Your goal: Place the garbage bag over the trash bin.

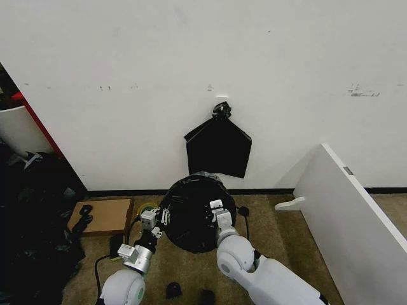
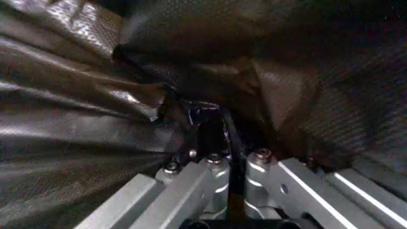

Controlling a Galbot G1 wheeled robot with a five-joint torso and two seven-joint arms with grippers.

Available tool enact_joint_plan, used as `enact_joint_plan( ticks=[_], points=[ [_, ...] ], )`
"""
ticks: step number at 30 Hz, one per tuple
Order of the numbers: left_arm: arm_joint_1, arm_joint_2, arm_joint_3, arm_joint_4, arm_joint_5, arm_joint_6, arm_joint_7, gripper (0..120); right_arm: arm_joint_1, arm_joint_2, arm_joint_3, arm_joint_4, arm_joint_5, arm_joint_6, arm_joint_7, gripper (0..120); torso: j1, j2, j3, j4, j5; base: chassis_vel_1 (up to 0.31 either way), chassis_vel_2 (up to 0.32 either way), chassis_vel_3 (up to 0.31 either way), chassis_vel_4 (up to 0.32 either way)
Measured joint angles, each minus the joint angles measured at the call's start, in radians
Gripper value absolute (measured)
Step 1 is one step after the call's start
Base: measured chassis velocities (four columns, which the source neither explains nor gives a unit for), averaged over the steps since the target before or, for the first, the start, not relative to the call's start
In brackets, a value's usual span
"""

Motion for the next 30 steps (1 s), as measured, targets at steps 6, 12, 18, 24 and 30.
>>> enact_joint_plan(
  ticks=[6, 12, 18, 24, 30],
  points=[
    [-0.028, -0.005, -0.007, 0.041, -0.03, 0.002, -0.023, 4, -0.054, -0.037, -0.017, 0.099, -0.008, 0.047, -0.074, 0, 0.0, 0.0, 0.0, -0.0004, -0.0003, 0.0, 0.0, 0.0, 0.0],
    [-0.045, -0.02, 0.013, 0.09, -0.024, -0.001, -0.017, 4, -0.059, -0.019, -0.041, 0.128, -0.013, 0.1, -0.118, 0, 0.0, 0.0, 0.0, -0.0003, -0.0007, 0.0, 0.0, 0.0, 0.0],
    [-0.065, -0.042, 0.042, 0.135, -0.004, -0.017, -0.015, 4, -0.017, 0.035, -0.051, 0.077, 0.043, 0.061, -0.077, 0, 0.0, 0.0, 0.0, 0.0003, -0.0002, 0.0, 0.0, 0.0, 0.0],
    [-0.072, -0.047, 0.067, 0.161, 0.02, -0.053, 0.001, 4, 0.059, 0.131, -0.053, -0.094, 0.028, 0.023, -0.001, 0, 0.0, 0.0, 0.0, 0.0002, -0.0002, 0.0, 0.0, 0.0, 0.0],
    [-0.057, -0.035, 0.068, 0.135, 0.023, -0.068, 0.012, 4, 0.094, 0.179, -0.053, -0.197, -0.015, 0.019, 0.017, 0, 0.0, 0.0, 0.0, 0.0002, -0.0002, 0.0, 0.0, 0.0, 0.0]
  ],
)
